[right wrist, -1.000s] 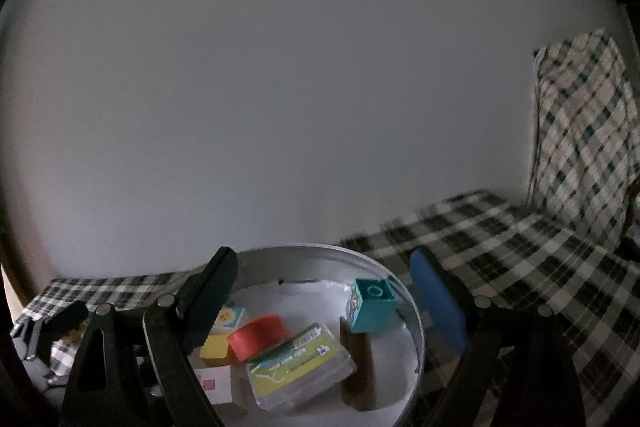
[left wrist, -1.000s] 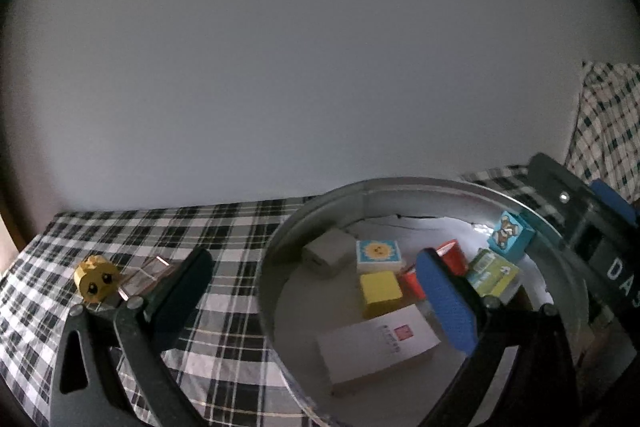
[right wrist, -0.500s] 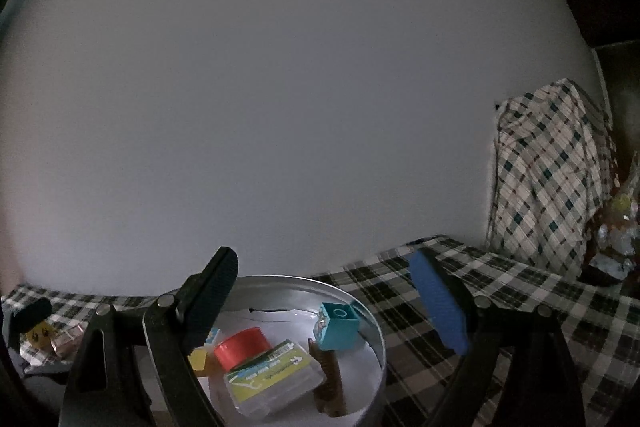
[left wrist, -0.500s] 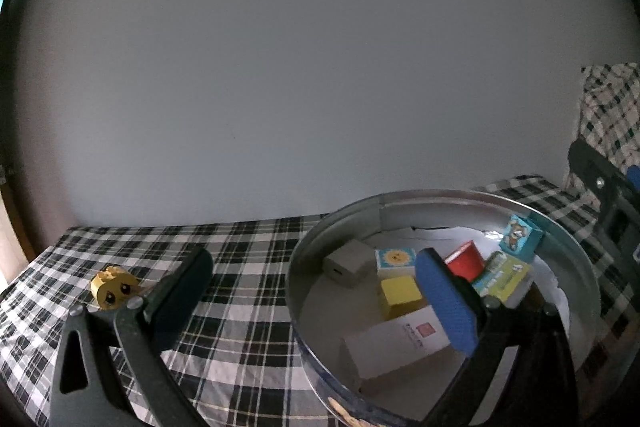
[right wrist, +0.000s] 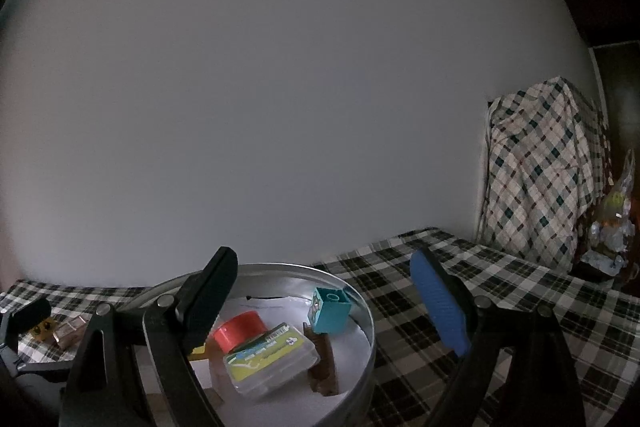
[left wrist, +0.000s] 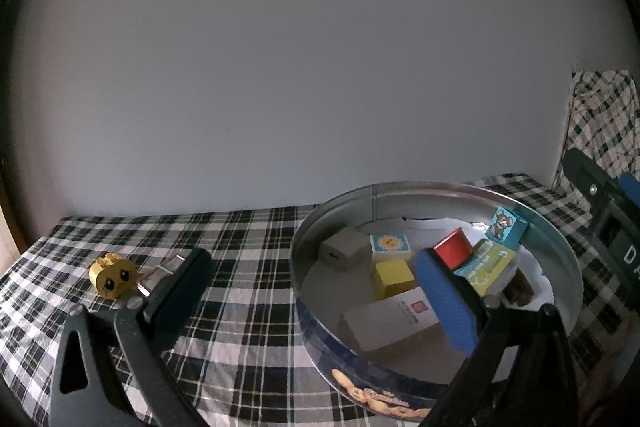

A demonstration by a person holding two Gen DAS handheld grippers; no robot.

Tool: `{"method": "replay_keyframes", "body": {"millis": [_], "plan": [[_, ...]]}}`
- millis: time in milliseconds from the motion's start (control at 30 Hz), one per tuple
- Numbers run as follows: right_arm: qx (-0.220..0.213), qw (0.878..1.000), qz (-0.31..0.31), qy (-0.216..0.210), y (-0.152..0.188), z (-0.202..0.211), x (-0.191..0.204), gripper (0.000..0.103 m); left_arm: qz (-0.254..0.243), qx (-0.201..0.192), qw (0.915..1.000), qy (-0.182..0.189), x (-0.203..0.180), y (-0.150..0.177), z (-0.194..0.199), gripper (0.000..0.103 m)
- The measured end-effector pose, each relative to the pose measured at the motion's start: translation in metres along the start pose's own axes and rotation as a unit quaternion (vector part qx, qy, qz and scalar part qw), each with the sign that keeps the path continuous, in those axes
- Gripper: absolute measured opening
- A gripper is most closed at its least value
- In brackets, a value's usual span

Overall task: Organize rigid objects
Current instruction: 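Raise both open tools out of the tin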

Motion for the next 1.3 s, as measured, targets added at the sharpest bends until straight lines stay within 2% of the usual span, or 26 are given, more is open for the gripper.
{"method": "replay_keyframes", "body": {"millis": [500,733,1300], "plan": [[-0.024,1.000,0.004,0.011,0.000,0.022,0.012,0.090,-0.003,0.001,1.0000,0.002,0.009,0.004,0.011,0.103],[-0.012,1.000,-0.004,0.010,0.003,0.024,0.023,0.090,-0.003,0.002,0.9999,-0.010,0.025,0.005,0.014,0.103],[0.008,0.999,0.016,-0.029,0.015,0.024,0.096,0.090,0.016,0.015,0.9988,-0.044,0.085,0.007,0.005,0.103]]}}
Point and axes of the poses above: each gripper's, at about its wrist camera, not at the fingertips, and z roughly against the way its jaws point, x to its left, y to its underside, the point moved 3 cm from there along -z, roughly the way its jaws point, and after that the axes turned 3 degrees about x, right-handed, at the moved point
